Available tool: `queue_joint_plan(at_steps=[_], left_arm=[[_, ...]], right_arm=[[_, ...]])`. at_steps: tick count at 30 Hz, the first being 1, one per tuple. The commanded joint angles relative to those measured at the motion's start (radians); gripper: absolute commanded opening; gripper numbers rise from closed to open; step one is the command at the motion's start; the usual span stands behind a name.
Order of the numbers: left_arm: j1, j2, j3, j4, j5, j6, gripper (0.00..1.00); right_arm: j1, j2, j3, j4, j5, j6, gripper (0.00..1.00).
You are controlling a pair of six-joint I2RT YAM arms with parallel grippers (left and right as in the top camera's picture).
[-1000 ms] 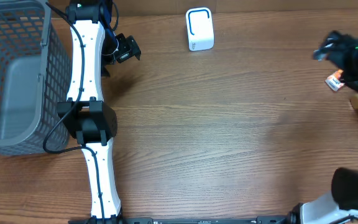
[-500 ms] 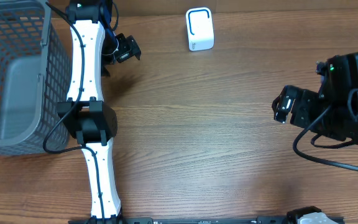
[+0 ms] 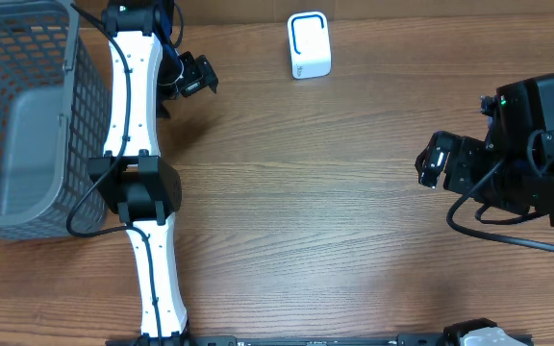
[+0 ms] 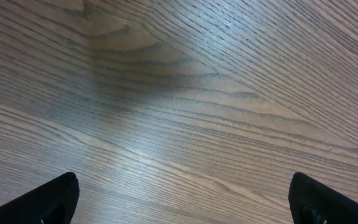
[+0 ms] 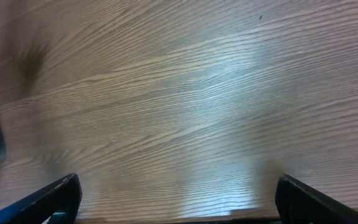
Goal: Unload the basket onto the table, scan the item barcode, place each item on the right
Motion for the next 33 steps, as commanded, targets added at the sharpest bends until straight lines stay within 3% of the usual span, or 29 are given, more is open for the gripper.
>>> queue_joint_plan(at_steps=[1, 12, 33], left_arm=[[-0.007, -0.007, 0.002, -0.002, -0.01, 0.019, 1.0], [-0.007, -0.007, 0.002, -0.002, -0.01, 0.019, 1.0], [-0.007, -0.007, 0.002, -0.002, -0.01, 0.019, 1.0]], right_arm=[[0.006, -0.024, -0.013, 0.004, 0.031, -0.019, 1.0], [0.006, -0.18, -0.212, 0.099, 0.044, 0.013, 1.0], [-0.015, -1.027, -1.159, 0.902, 0.135, 0.007, 1.0]])
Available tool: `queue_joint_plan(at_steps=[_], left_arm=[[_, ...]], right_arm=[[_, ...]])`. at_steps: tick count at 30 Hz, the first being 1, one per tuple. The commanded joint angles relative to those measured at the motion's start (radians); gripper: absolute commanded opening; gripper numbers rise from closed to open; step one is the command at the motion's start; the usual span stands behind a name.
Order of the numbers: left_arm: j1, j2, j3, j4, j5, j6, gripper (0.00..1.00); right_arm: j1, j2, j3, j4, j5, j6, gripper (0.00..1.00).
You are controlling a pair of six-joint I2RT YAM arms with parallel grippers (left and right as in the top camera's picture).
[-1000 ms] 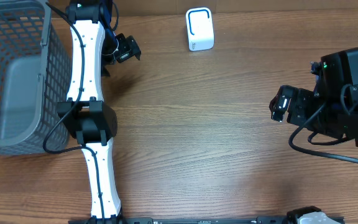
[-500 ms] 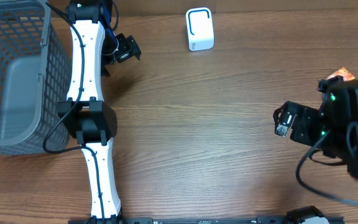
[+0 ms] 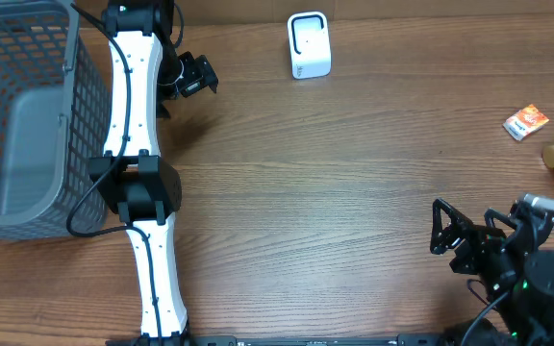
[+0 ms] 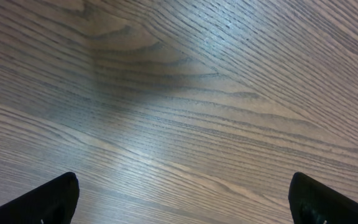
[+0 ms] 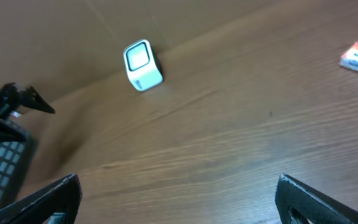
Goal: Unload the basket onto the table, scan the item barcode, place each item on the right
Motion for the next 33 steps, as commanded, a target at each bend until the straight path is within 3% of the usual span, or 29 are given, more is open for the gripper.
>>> queue_joint_plan(at_steps=[1, 14, 33], left_arm=[[-0.007, -0.007, 0.002, -0.002, -0.01, 0.019, 1.0], [-0.007, -0.007, 0.002, -0.002, -0.01, 0.019, 1.0], [-0.007, -0.007, 0.002, -0.002, -0.01, 0.019, 1.0]], right_arm=[[-0.014, -0.108, -0.144, 0.122, 0.018, -0.002, 1.0], [-0.058, -0.282, -0.568, 0.627, 0.017, 0.003, 1.0], [-0.107, -0.38, -0.761, 0.837, 0.022, 0.002, 1.0]])
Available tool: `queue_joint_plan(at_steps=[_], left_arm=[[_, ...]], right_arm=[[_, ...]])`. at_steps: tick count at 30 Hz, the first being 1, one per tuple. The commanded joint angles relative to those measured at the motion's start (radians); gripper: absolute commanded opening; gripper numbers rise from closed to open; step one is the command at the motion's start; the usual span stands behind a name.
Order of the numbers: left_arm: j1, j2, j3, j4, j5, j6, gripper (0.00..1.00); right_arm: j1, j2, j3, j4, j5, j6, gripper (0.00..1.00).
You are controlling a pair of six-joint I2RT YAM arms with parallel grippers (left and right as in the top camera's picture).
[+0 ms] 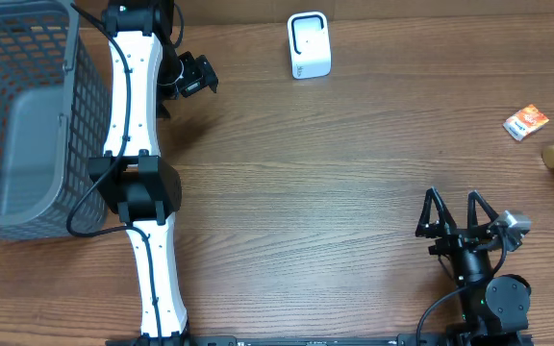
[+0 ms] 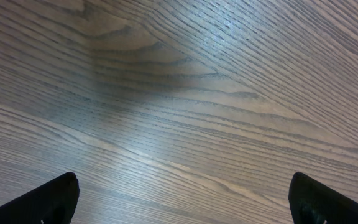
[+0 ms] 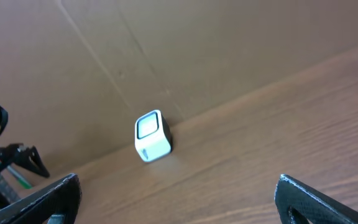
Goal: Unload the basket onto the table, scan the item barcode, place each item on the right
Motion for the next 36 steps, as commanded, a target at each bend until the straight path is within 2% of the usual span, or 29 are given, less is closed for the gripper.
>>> queue_joint_plan(at_steps=[1, 36], left_arm=[[-0.007, -0.007, 0.002, -0.002, -0.01, 0.019, 1.0], [-0.007, -0.007, 0.002, -0.002, -0.01, 0.019, 1.0]], right_arm=[[-0.019, -0.012, -0.035, 0.002, 0.019, 0.0, 1.0], [-0.019, -0.012, -0.035, -0.011, 0.04, 0.0, 1.0]])
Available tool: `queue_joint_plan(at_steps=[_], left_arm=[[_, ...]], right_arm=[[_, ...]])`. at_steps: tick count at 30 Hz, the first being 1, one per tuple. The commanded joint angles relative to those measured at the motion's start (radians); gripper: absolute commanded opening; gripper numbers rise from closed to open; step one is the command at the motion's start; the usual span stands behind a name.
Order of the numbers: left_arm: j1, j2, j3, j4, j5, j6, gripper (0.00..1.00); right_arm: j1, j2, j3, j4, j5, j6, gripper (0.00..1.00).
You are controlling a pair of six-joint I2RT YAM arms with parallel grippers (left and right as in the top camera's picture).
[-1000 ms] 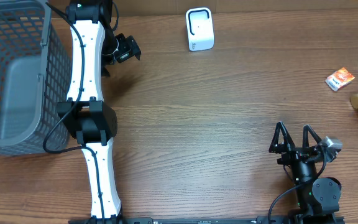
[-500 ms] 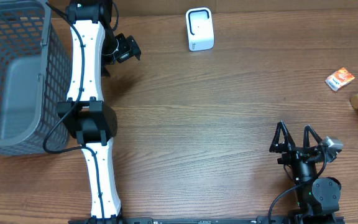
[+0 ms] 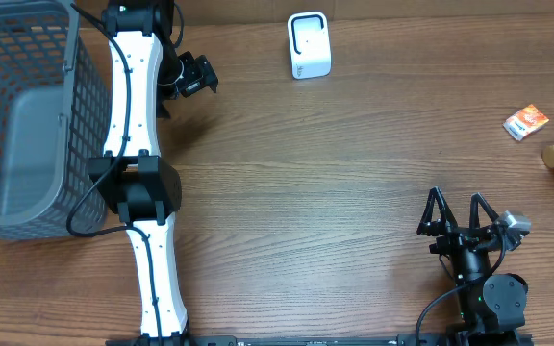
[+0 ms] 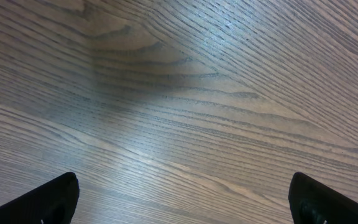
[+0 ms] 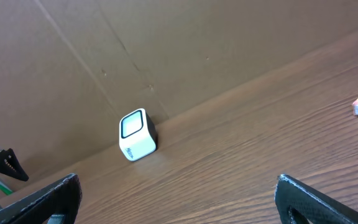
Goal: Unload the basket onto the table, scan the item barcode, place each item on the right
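Note:
The white barcode scanner [image 3: 308, 44] stands at the back middle of the table, also in the right wrist view as the scanner [image 5: 137, 134]. A small orange-and-white packet [image 3: 525, 121] lies at the far right, its end showing as the packet. My right gripper [image 3: 457, 216] is at the front right, open and empty, facing the back wall; its fingertips [image 5: 48, 199] frame bare wood. My left gripper [image 3: 192, 77] hangs open and empty over the back left, with only wood between its fingertips [image 4: 48, 199].
A grey mesh basket [image 3: 22, 115] fills the left edge. A pale bag-like item pokes in at the right edge by the packet. A brown cardboard wall [image 5: 166, 50] closes off the back of the table.
My right wrist view has swung slightly: the scanner sits a little left and the packet now shows at its right edge. The left arm is unchanged.
My right gripper was raised at the right side, looking down at bare wood. Then it stood low at the front right, tilted toward the scanner. It has since levelled to face the back wall. The left gripper stayed open throughout.

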Motion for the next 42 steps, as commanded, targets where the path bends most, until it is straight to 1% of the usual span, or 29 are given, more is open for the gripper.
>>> queue_joint_plan(at_steps=[1, 6, 7, 11, 14, 17, 18, 22, 26, 27, 28, 31, 33, 37, 39, 42], left_arm=[[-0.007, -0.007, 0.002, -0.002, -0.01, 0.019, 1.0], [-0.006, -0.007, 0.002, -0.002, -0.01, 0.019, 1.0], [-0.006, -0.011, 0.003, -0.005, -0.024, 0.037, 1.0], [-0.008, -0.03, 0.003, -0.006, -0.109, 0.146, 1.0], [-0.014, -0.064, 0.002, -0.006, -0.111, 0.225, 1.0], [-0.032, -0.111, 0.002, -0.006, -0.118, 0.342, 1.0], [-0.039, -0.126, 0.002, -0.005, -0.119, 0.356, 1.0], [-0.075, -0.197, 0.002, 0.022, -0.141, 0.36, 1.0], [-0.146, -0.264, 0.002, 0.024, -0.184, 0.36, 1.0], [-0.169, -0.276, 0.002, 0.024, -0.204, 0.36, 1.0], [-0.214, -0.294, 0.002, 0.024, -0.258, 0.361, 1.0], [-0.277, -0.305, 0.002, 0.024, -0.352, 0.361, 1.0], [-0.303, -0.308, -0.001, 0.02, -0.39, 0.361, 1.0], [-0.291, -0.349, -0.108, 0.05, -0.375, 0.356, 1.0], [-0.261, -0.396, -0.211, 0.112, -0.329, 0.356, 1.0], [-0.214, -0.502, -0.407, 0.245, -0.24, 0.357, 1.0]], right_arm=[[-0.004, -0.012, -0.011, 0.002, 0.01, 0.001, 1.0], [-0.004, -0.012, -0.011, 0.002, 0.01, 0.001, 1.0], [-0.004, -0.012, -0.011, 0.002, 0.01, 0.001, 1.0], [-0.004, -0.012, -0.011, 0.002, 0.01, 0.001, 1.0], [-0.004, -0.012, -0.011, 0.002, 0.01, 0.001, 1.0], [-0.004, -0.012, -0.011, 0.002, 0.01, 0.001, 1.0], [-0.004, -0.012, -0.011, 0.002, 0.01, 0.001, 1.0], [-0.004, -0.012, -0.011, 0.002, 0.01, 0.001, 1.0], [-0.004, -0.012, -0.011, 0.002, 0.01, 0.001, 1.0], [-0.004, -0.012, -0.011, 0.002, 0.01, 0.001, 1.0], [-0.004, -0.012, -0.011, 0.002, 0.01, 0.001, 1.0], [-0.004, -0.012, -0.011, 0.002, 0.01, 0.001, 1.0], [-0.004, -0.012, -0.011, 0.002, 0.01, 0.001, 1.0], [-0.004, -0.012, -0.011, 0.002, 0.01, 0.001, 1.0], [-0.004, -0.012, -0.011, 0.002, 0.01, 0.001, 1.0], [-0.004, -0.012, -0.011, 0.002, 0.01, 0.001, 1.0]])
